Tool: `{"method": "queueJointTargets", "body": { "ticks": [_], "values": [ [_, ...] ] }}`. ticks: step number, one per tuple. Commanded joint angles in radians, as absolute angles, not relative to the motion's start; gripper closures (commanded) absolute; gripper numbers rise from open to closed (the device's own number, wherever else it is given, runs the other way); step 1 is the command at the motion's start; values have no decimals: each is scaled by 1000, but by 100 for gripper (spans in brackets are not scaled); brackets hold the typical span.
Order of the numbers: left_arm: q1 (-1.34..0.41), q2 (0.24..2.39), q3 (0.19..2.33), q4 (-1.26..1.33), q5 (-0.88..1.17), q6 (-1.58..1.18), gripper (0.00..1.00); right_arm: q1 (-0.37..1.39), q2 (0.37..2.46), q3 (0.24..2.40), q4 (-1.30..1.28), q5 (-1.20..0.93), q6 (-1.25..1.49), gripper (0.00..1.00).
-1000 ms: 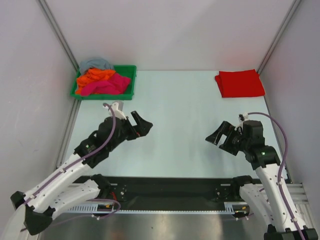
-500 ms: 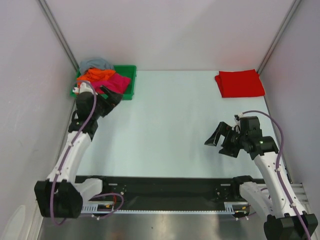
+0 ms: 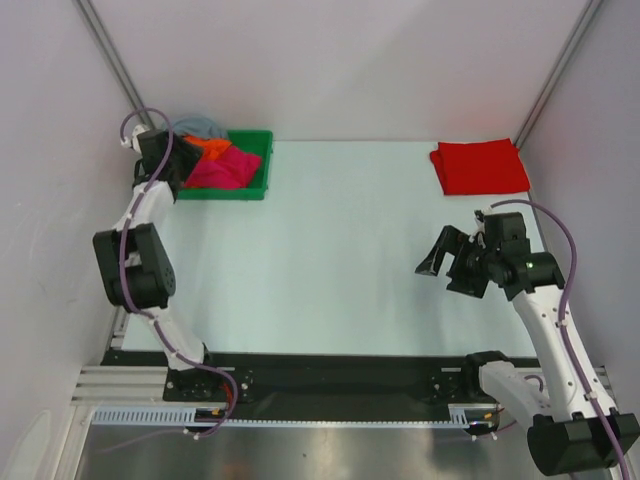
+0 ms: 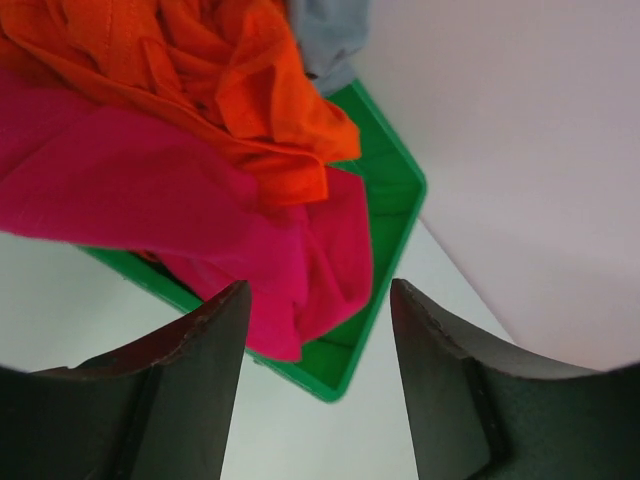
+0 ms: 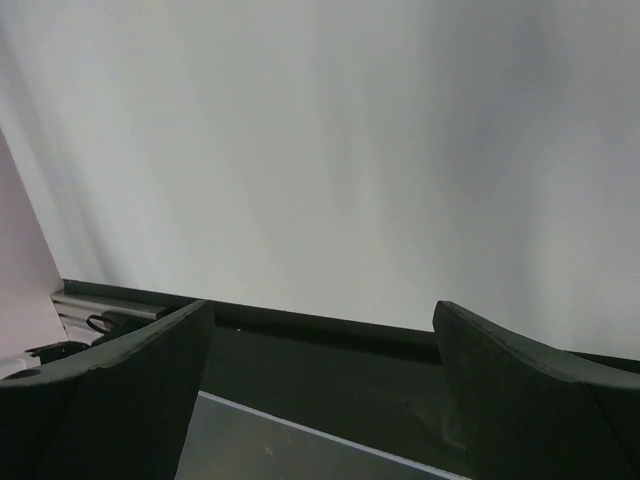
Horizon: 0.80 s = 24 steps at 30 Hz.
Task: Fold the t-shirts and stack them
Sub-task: Grab the tshirt from the pile
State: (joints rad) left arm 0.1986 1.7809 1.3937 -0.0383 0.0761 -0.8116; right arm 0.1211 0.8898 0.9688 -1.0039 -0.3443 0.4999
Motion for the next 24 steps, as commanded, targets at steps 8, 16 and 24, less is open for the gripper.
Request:
{"method": "queueJointTargets", "body": {
  "ticks": [8, 16, 24],
  "values": [
    [198, 2231, 2058, -202, 3, -790, 34, 110, 1043, 1071, -954, -255, 488, 0],
    [195, 2295, 2178, -273, -64, -802, 35, 98, 1134, 1121, -917, -215, 471, 0],
    [153, 2146, 2024, -338, -174, -747, 34, 55, 1167, 1118, -887, -235, 460, 0]
  ]
}}
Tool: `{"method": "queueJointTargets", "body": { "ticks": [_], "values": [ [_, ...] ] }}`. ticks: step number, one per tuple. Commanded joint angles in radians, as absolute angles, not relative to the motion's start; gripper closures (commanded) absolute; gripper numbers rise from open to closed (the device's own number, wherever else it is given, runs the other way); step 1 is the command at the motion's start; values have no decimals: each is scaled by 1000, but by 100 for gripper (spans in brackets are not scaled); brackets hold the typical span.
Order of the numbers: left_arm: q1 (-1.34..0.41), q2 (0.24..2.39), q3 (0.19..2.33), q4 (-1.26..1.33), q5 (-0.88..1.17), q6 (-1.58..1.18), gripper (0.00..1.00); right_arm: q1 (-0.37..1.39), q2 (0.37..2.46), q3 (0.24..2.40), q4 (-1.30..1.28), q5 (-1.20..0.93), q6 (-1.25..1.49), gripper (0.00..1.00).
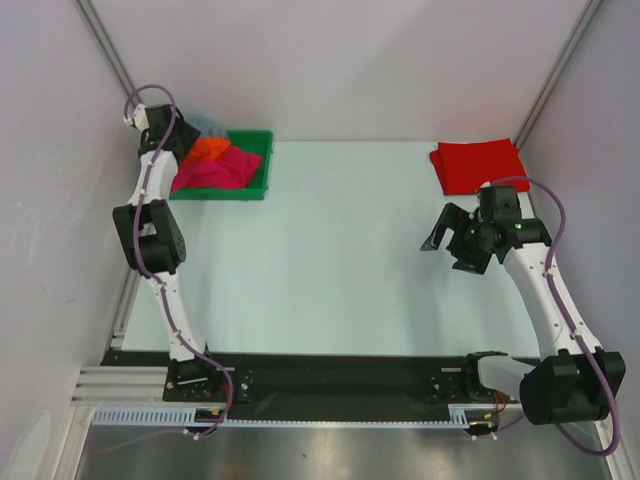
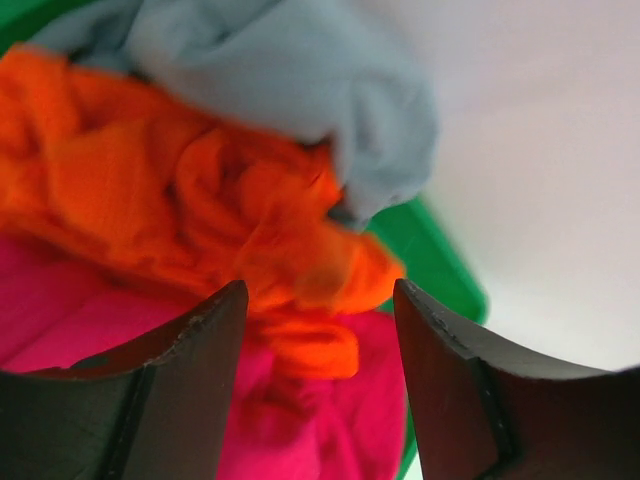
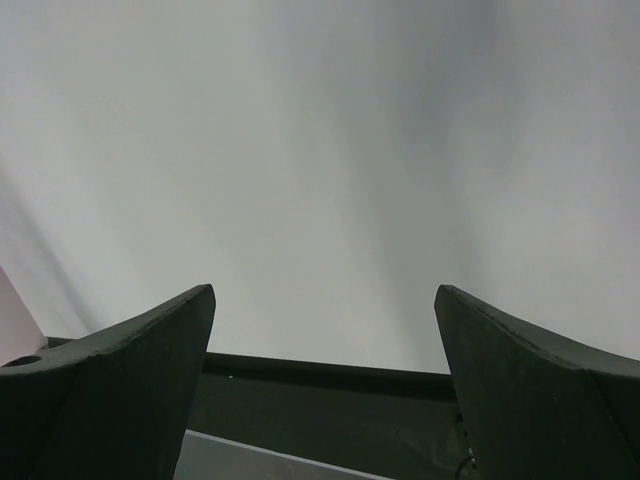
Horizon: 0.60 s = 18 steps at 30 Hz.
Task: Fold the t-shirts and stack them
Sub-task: Grab the tshirt from the pile
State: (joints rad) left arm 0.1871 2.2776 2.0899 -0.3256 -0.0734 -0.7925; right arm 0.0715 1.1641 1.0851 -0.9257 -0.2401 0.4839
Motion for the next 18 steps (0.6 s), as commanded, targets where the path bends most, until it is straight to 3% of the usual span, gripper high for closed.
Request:
{"method": "queueJointTargets", "body": {
  "ticks": [1, 8, 18],
  "values": [
    [149, 2141, 1991, -344, -199, -752, 33, 51, 1170, 1117, -882, -241, 462, 0],
    [143, 2302, 2219, -466, -227, -793, 35, 41, 1206, 1126, -871, -265, 449, 0],
    [149, 2330, 2215, -407, -233, -769, 42, 40, 1181, 1134, -928, -227, 449, 0]
  ]
}}
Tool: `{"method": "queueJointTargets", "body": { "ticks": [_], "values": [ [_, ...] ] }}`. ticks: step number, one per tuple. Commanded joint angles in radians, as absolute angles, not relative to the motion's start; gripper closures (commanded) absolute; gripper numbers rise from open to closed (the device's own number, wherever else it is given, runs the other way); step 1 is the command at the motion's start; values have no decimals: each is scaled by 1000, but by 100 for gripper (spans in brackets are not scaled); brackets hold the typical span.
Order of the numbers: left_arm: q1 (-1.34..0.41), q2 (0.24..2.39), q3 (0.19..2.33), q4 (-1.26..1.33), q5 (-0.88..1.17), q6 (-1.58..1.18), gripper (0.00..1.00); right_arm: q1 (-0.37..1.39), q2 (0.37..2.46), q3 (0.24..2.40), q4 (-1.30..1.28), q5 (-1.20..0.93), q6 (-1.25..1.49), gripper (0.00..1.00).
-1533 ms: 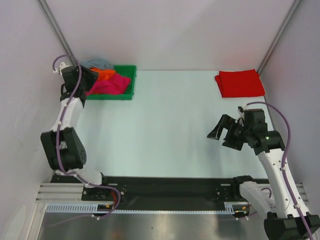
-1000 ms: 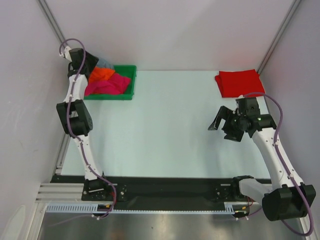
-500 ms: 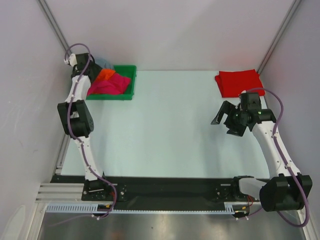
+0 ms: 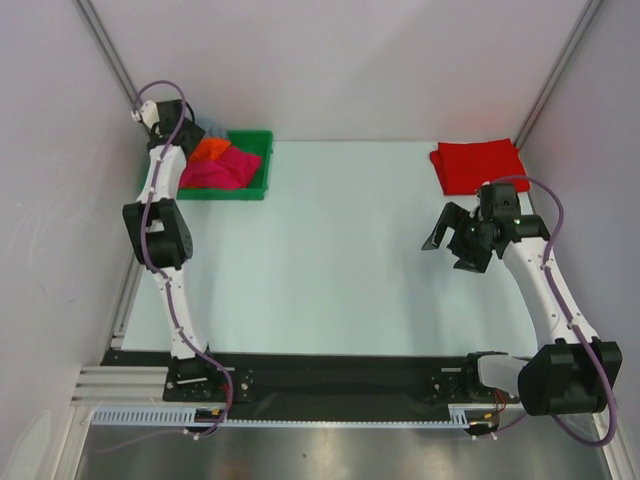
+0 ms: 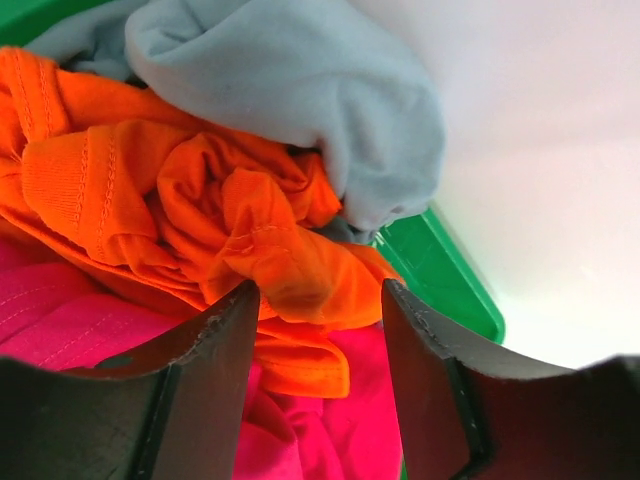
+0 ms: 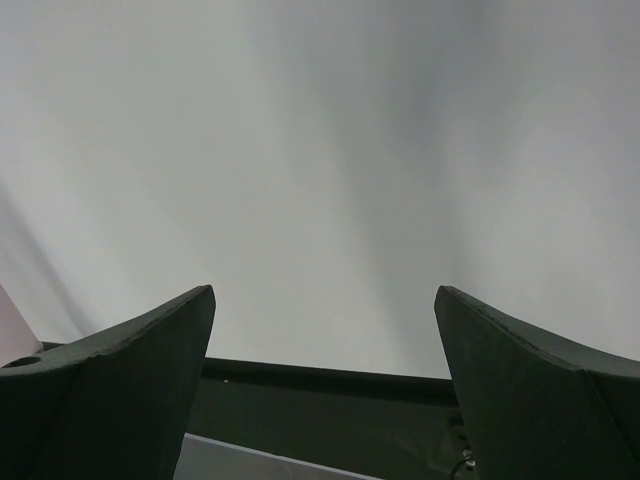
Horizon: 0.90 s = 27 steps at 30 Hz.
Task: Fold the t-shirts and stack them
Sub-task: Grab the tshirt from the pile
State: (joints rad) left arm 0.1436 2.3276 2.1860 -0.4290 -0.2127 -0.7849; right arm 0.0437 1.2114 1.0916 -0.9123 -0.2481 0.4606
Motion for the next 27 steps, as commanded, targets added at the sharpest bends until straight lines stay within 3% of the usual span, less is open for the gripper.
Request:
{"method": "queueJointTargets", "body": {
  "ticks": [1, 3, 6, 7, 10, 14, 23, 27],
  "values": [
    [147, 2329, 2198, -407, -233, -765, 43, 40, 1175, 1132, -928, -226, 452, 0],
    [149, 2330, 2191, -397, -233, -756, 46, 40, 1170, 1126, -930, -221, 459, 0],
    [147, 2338, 2197, -394, -230, -764, 67, 38, 1163, 1121, -933, -221, 465, 0],
    [149, 2335, 2197, -385, -227, -762, 81, 38, 1163, 1117, -931, -221, 468, 0],
    [143, 2316, 2213, -339, -210, -747, 100, 38, 1155, 1108, -930, -225, 472, 0],
    [135, 2292, 2267, -295, -121, -770, 100, 40, 1146, 1100, -931, -222, 471, 0],
    [66, 2158, 2296, 82, 52, -1087, 100, 38, 1117, 1103, -942, -248, 445, 0],
    [25, 2181, 2483, 130, 64, -1236, 100, 38, 1092, 1091, -943, -267, 430, 0]
  ]
}}
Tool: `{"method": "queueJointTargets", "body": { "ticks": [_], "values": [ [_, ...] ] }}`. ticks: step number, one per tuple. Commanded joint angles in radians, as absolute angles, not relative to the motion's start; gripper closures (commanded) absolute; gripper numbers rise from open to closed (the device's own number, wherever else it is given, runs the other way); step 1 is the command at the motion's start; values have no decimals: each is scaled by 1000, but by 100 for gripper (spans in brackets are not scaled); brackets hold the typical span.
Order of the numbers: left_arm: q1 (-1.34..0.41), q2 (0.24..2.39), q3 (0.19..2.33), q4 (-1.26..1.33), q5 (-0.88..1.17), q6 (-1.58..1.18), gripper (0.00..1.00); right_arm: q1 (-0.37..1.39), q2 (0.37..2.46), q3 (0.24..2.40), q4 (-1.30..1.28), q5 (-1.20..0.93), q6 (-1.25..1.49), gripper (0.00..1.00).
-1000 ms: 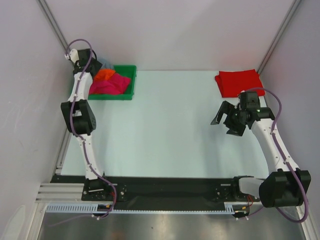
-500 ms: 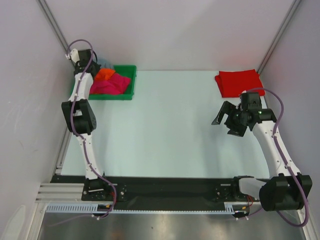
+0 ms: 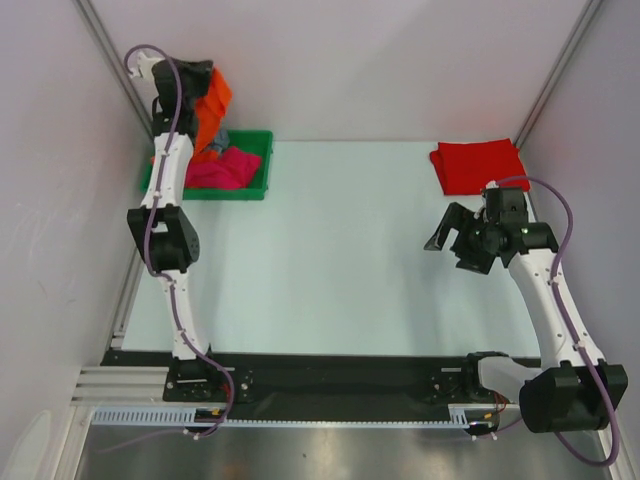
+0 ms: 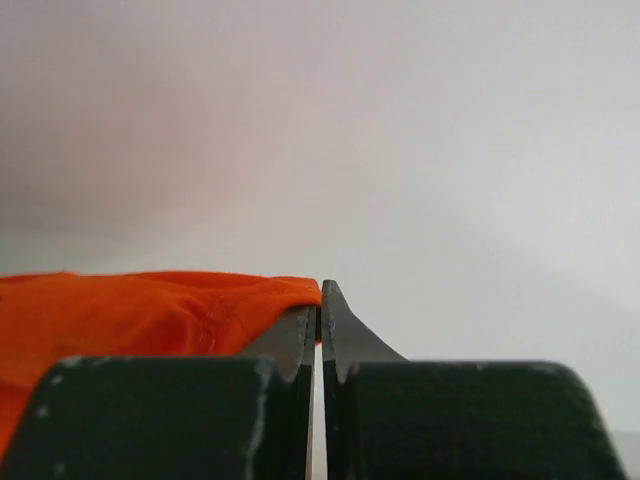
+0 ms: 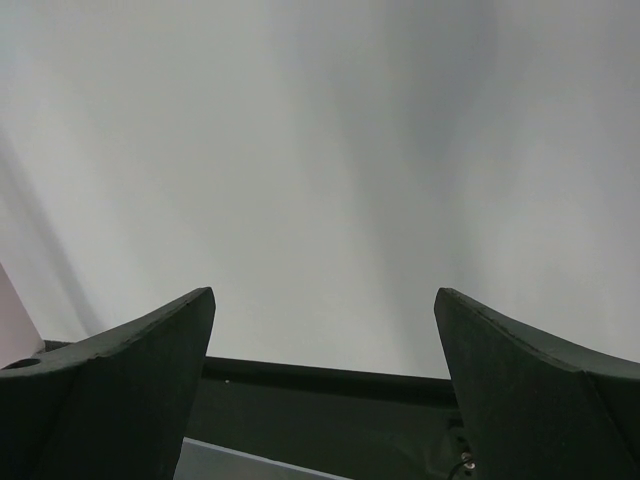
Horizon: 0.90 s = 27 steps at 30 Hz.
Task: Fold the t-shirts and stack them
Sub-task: Grab the tshirt from the pile, then move the tshirt to the center of the board
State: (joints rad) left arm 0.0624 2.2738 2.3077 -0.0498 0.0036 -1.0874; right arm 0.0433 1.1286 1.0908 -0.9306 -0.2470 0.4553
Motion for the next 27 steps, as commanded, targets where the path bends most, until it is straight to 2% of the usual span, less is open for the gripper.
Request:
{"method": "queueJointTargets", "body": {
  "ticks": [1, 5, 10, 15, 16, 23, 27],
  "values": [
    [9, 2180, 2511, 132, 67, -1242, 99, 38, 1082, 1088, -945, -276, 426, 0],
    [-54, 2116, 2539, 187, 118, -1275, 100, 38, 1059, 1077, -956, -290, 417, 0],
    [-123, 1956, 2536, 192, 300, -1235, 100, 37, 1025, 1058, -965, -319, 420, 0],
    [-227, 1798, 2511, 66, 484, -1112, 100, 44, 993, 1029, -966, -362, 428, 0],
    [-244, 1780, 2507, -27, 545, -1102, 100, 51, 989, 1020, -957, -379, 431, 0],
    [-390, 1501, 2225, -185, 693, -918, 100, 124, 985, 996, -953, -368, 430, 0],
    [-422, 1254, 1888, -319, 649, -858, 100, 146, 979, 993, -953, -377, 440, 0]
  ]
}}
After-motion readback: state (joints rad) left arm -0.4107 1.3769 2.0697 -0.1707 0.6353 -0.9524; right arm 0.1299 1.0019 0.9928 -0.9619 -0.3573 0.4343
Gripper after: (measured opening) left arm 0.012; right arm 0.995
